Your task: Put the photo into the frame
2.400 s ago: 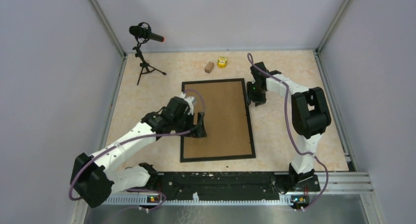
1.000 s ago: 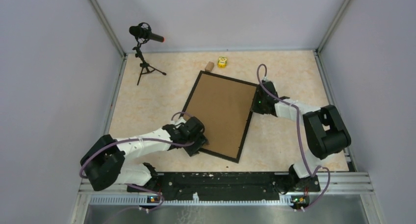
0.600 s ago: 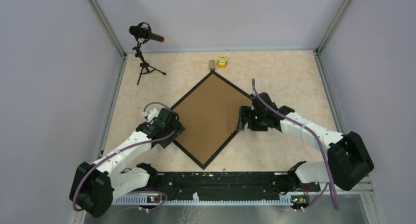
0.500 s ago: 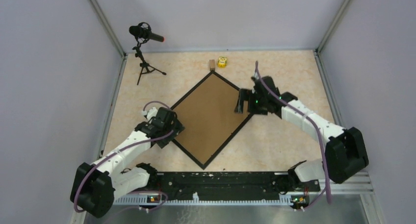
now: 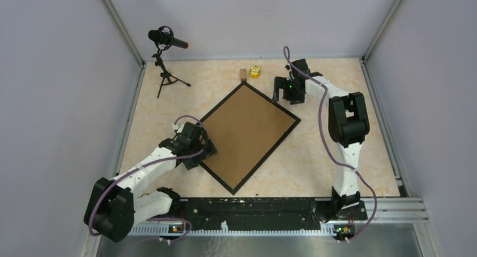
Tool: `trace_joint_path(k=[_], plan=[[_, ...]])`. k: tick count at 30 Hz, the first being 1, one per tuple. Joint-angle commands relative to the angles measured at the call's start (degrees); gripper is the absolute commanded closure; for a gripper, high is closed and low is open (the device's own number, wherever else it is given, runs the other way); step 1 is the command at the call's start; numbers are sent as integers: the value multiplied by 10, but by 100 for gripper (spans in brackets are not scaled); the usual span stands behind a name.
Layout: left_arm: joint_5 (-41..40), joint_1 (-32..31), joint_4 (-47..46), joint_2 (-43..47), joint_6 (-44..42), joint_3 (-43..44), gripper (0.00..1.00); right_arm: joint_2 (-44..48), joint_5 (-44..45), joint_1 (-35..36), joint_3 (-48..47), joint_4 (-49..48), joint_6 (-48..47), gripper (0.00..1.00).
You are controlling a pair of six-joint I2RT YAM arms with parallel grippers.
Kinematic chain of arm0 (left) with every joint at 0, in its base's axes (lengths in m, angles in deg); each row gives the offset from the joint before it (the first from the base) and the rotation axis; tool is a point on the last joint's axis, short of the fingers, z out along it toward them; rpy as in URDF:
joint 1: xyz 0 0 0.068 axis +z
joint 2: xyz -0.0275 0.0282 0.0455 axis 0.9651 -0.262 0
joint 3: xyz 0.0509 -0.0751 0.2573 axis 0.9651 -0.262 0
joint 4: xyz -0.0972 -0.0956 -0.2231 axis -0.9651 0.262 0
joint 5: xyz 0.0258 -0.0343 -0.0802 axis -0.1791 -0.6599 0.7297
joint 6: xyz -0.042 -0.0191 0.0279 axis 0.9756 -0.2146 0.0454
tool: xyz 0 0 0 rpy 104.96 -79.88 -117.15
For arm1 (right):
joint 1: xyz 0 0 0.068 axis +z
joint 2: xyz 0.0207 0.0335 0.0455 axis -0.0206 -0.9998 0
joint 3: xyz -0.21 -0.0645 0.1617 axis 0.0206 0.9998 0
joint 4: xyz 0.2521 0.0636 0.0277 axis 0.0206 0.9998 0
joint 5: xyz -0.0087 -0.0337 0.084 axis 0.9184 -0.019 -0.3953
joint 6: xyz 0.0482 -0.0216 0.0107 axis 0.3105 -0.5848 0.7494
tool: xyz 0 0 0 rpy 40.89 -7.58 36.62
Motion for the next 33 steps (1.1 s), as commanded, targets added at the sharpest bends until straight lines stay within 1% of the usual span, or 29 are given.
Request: trace_joint_path(k=[1,5,7,10,14,16,19,21,23,27,29,33], plan=[[7,7,-39,-26,-52,14,2,21,-59,4,15,-14,-5,6],[3,11,-47,-44,-72,17,2,50,-94,5,103,-53,28,12],[4,16,-52,-55,-84,18,2,74,-116,8,159,-81,41,15],[16,27,-64,-74,-105,25,2,120,-140,19,257,-119,62,17],[22,29,-75,-123,-144,54,2,205,-160,37,385,-168,98,18],[22,29,-73,-155,-154,75,1,266,-171,46,451,-196,123,19],[29,30,-66,-201,-168,124,2,334,-176,49,528,-221,147,18],[36,30,-58,-235,-183,169,2,364,-179,49,558,-231,166,18],[44,30,-57,-280,-210,222,2,384,-202,53,583,-257,190,18],[42,33,30,-375,-270,340,2,420,-208,81,602,-262,225,19],[39,34,34,-386,-291,356,2,446,-195,92,605,-243,229,19],[11,37,7,-352,-335,336,2,509,-150,93,591,-163,209,18]])
